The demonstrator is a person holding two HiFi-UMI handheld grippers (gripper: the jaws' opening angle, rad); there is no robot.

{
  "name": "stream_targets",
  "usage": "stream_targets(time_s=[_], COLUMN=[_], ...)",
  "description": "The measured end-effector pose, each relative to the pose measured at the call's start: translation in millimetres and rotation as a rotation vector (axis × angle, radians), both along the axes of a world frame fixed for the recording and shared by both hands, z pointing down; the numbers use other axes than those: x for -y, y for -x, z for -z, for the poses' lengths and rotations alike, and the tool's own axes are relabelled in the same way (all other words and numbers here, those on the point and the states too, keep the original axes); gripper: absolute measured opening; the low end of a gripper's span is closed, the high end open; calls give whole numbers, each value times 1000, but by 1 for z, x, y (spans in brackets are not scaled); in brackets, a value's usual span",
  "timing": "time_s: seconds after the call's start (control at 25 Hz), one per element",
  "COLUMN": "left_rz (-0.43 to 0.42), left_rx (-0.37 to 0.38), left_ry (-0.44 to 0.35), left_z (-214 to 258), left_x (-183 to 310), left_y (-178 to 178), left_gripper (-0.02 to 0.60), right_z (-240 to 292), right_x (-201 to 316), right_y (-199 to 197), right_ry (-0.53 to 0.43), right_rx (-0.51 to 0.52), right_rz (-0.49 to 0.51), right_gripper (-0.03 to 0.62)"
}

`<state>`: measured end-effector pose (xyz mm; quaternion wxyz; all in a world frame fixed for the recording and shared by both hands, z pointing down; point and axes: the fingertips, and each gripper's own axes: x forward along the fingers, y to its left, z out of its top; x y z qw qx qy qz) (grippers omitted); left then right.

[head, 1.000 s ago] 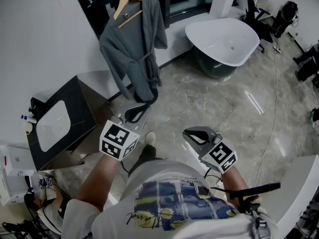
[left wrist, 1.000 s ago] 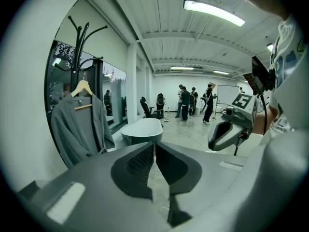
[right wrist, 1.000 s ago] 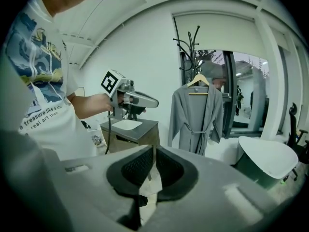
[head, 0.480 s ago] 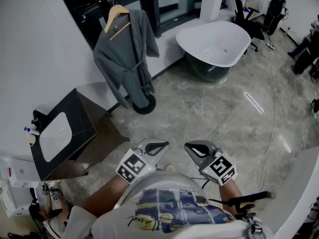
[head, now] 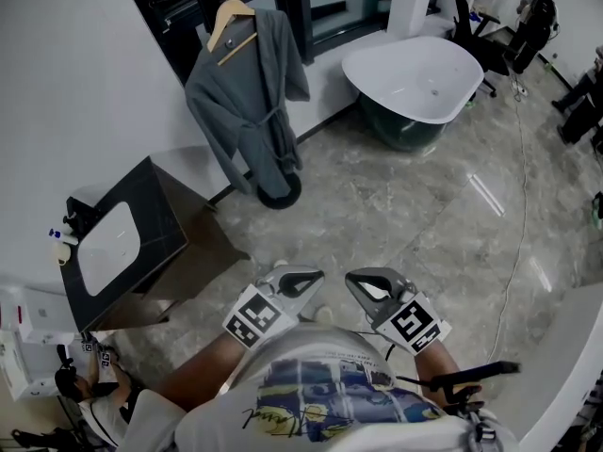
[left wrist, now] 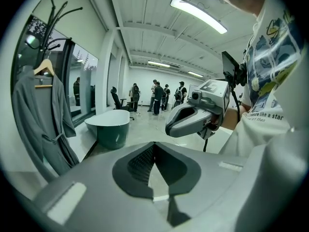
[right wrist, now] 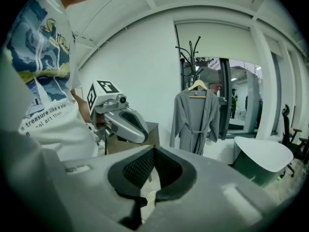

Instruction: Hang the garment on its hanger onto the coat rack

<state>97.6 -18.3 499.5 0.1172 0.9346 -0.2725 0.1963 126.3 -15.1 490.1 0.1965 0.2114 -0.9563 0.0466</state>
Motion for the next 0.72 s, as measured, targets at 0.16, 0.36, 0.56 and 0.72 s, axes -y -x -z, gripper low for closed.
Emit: stream_targets(time_s=[0.16, 0.36, 0.56, 0.72], left_rz=[7, 8, 8, 16], left_rx=[-8, -17, -20, -24], left_ry=[-5, -1, -3, -15], left_z=[0, -3, -4, -4], left_x=[0, 1, 7, 20], left_y=[3, 10, 19, 30], left_gripper=[3, 3, 3, 3], right_z=[2, -3, -4, -6], right_x=[-1, 2, 9, 21], right_y=[8, 17, 25, 34], right_ry=[-5, -4, -3, -8], right_rx=[-14, -7, -16, -23], right_rz=[26, 38, 47, 58], right_gripper=[2, 2, 2, 2])
